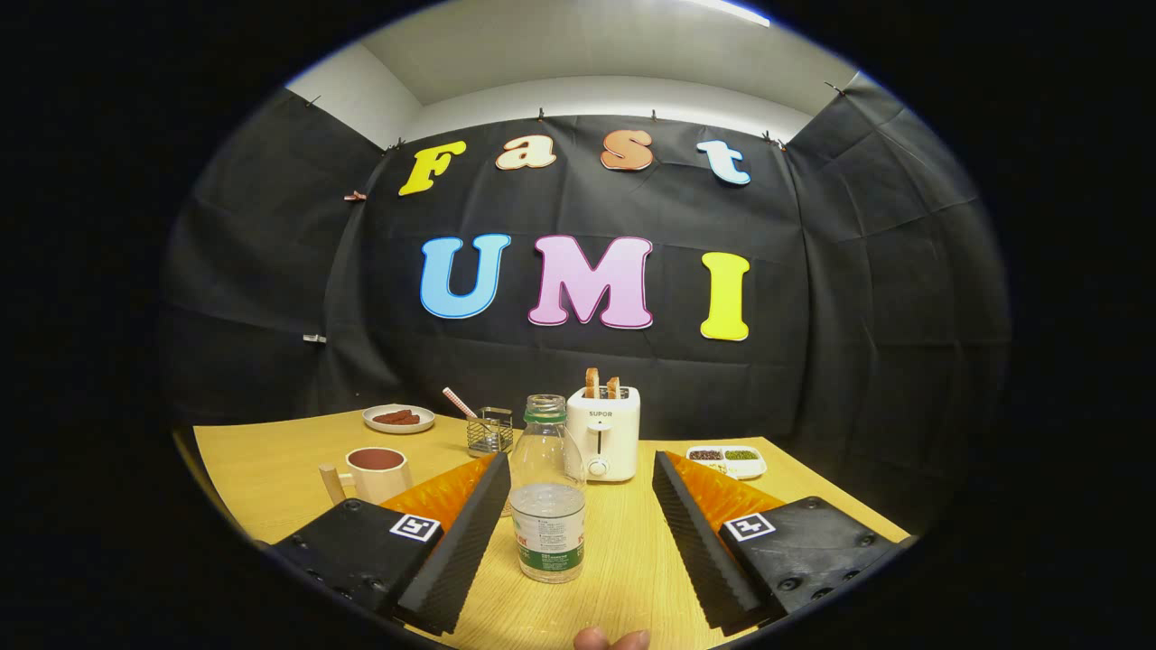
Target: Take the bottle from table, then pour the juice into the cup, finally place the bottle on the coaster
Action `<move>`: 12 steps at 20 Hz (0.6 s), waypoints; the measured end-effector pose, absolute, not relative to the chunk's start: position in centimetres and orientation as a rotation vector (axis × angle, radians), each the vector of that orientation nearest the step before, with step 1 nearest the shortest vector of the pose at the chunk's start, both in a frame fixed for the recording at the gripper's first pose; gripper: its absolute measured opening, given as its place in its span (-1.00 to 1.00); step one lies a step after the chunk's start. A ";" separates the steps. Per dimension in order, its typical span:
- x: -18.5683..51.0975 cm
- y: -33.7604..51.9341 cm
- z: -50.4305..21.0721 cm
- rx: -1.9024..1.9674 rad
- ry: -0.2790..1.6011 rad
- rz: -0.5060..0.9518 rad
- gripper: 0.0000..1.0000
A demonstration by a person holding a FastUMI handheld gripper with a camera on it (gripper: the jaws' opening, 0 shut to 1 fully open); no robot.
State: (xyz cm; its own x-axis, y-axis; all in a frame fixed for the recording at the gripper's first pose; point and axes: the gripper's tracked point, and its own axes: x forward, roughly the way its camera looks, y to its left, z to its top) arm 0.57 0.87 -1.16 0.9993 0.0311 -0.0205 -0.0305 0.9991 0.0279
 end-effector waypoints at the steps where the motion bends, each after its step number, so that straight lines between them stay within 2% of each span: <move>1: 0.5 1.0 -1.2 0.026 0.022 0.031 0.95; 12: 2.0 2.3 -4.3 0.023 0.042 0.045 0.96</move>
